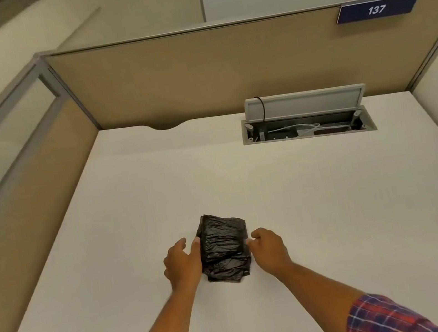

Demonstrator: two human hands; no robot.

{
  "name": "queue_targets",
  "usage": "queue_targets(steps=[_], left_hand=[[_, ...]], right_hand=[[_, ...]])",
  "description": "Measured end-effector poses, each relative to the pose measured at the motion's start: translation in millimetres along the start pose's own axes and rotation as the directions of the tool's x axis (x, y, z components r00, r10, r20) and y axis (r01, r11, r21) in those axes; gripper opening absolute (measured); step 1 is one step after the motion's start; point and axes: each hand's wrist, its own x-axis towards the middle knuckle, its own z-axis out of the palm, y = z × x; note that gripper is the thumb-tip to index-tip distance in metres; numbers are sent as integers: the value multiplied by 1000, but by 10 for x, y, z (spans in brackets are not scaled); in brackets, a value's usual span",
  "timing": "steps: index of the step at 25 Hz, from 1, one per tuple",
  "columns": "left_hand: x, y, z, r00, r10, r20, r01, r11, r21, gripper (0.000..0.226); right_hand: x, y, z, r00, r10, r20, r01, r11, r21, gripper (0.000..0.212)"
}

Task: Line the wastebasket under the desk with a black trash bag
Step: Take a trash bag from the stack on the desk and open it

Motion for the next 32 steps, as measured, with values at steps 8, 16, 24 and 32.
queue_targets(steps=[8,16,24,32], left_hand=[[195,0,32,996,-38,85,41,998,-39,21],[177,71,-19,997,-30,68,44,975,-217,20],[-235,258,-169,983,-45,175,124,873,-472,24],[-1066,538,15,802,101,589,427,593,-683,34]], right_hand=[[197,-244,196,991,135,0,-135,991,-20,39],[160,-272,252,988,156,-12,-144,936,322,12],[-157,-366,-163,993,113,46,-115,734,670,12],[-698,262,-986,995,-6,102,-83,550,831,36]])
